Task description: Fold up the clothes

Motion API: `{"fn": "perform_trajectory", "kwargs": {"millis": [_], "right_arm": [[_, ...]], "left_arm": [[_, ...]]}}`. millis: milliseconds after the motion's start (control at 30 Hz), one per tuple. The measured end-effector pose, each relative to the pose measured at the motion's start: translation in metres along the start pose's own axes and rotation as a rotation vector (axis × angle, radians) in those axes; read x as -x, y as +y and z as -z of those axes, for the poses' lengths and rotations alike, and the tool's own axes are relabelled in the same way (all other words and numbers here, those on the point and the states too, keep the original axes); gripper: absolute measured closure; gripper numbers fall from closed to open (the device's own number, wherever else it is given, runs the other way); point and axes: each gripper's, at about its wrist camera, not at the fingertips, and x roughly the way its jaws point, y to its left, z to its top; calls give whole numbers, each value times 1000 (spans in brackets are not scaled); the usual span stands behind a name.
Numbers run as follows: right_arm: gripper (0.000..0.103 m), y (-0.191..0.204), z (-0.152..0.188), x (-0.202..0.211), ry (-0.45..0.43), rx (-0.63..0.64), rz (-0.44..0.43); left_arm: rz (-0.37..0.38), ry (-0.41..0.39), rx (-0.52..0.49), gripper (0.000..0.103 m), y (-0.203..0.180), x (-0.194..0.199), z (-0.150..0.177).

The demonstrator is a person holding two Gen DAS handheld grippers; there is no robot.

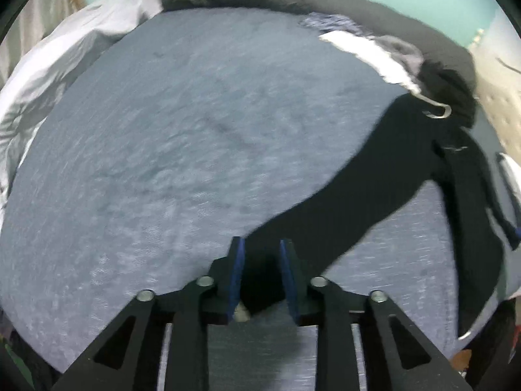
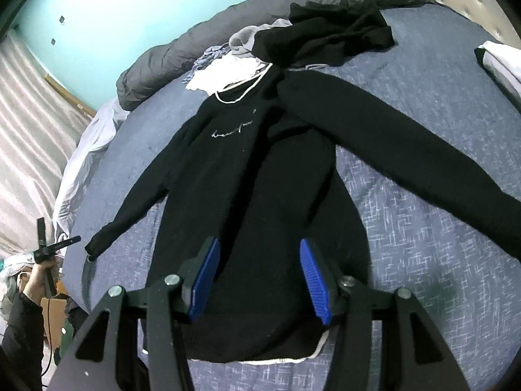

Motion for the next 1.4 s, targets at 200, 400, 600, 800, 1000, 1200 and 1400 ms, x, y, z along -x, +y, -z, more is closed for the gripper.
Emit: {"fn": "perform_trajectory", "kwargs": {"millis": [200,400,600,800,1000,1200,1400], "right_arm": [[39,-26,-1,-3,60,-20,28],[38,-59,3,-5,130,-39,80],[38,-57,18,-19,228,26,67],[42,-42,33,-53,329,126,109],[94,-46,29,-46,275,124,71],[96,-69,14,7,143,63,57],[97,-121,11,20,149,-53,171]], "left_arm": [[151,-24,-35,46,-68,-2,-16],[252,10,-72,24,-136,-20,-17],[280,68,-153,20,-192,-35,-5],[291,62,-176,15,-221,-30,-5],[309,42,-196,12,-237,-13,-8],[316,44,-219,11,-250,-10,-6],[332,69,-238,10,-265,-18,2]]}}
